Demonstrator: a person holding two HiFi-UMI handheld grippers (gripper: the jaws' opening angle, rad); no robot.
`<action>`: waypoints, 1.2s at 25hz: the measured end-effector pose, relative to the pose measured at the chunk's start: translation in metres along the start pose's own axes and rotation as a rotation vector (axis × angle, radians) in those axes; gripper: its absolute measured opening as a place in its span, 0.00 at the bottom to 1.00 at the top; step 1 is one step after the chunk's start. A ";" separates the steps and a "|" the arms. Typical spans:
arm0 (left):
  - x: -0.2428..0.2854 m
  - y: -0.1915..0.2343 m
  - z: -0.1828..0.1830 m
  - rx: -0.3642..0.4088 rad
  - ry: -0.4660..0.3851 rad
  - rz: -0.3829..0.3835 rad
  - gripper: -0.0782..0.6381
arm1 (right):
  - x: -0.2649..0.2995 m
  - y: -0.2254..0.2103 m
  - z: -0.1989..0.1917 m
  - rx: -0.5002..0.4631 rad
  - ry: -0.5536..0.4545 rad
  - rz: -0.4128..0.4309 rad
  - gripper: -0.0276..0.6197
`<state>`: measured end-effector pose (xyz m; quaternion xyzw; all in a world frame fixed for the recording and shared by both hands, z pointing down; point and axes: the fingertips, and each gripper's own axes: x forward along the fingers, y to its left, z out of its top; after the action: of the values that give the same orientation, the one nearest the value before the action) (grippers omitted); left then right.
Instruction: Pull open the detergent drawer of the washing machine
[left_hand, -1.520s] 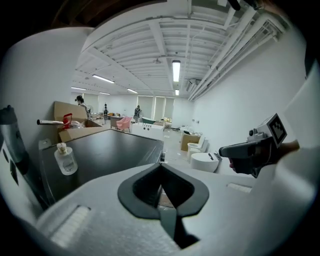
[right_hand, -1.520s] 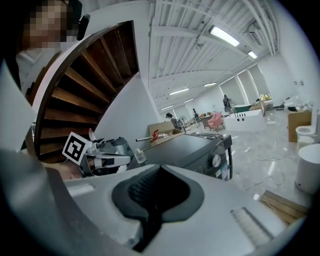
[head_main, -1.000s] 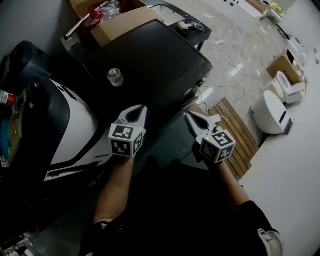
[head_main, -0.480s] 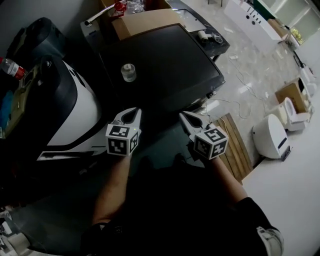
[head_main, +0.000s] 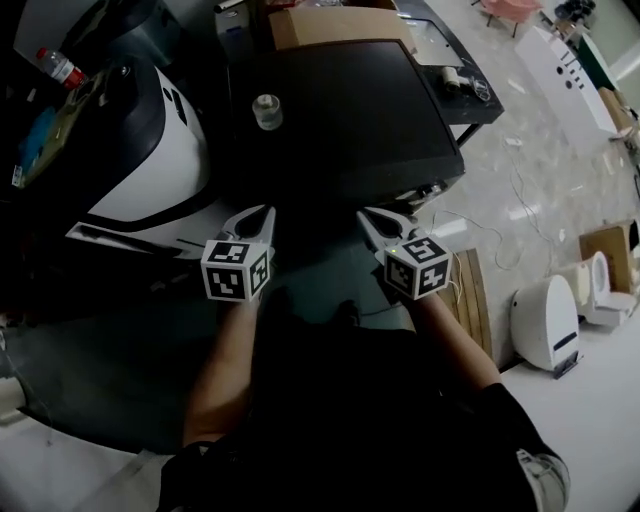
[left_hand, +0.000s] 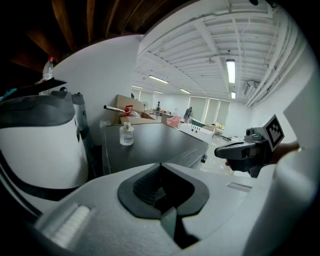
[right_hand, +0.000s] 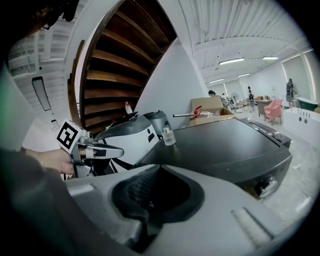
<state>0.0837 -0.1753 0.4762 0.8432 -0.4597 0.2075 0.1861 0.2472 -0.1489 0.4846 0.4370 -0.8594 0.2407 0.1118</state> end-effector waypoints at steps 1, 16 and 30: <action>-0.005 -0.002 -0.005 -0.014 0.004 0.022 0.12 | 0.000 -0.001 -0.002 -0.006 0.008 0.020 0.05; -0.036 0.014 -0.064 -0.170 0.036 0.085 0.13 | 0.030 0.025 -0.031 -0.034 0.109 0.128 0.12; -0.028 0.060 -0.125 -0.212 0.122 0.012 0.25 | 0.067 0.046 -0.075 -0.013 0.196 0.014 0.19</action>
<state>-0.0041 -0.1229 0.5746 0.8018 -0.4720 0.2099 0.3004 0.1691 -0.1340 0.5616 0.4048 -0.8489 0.2773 0.1965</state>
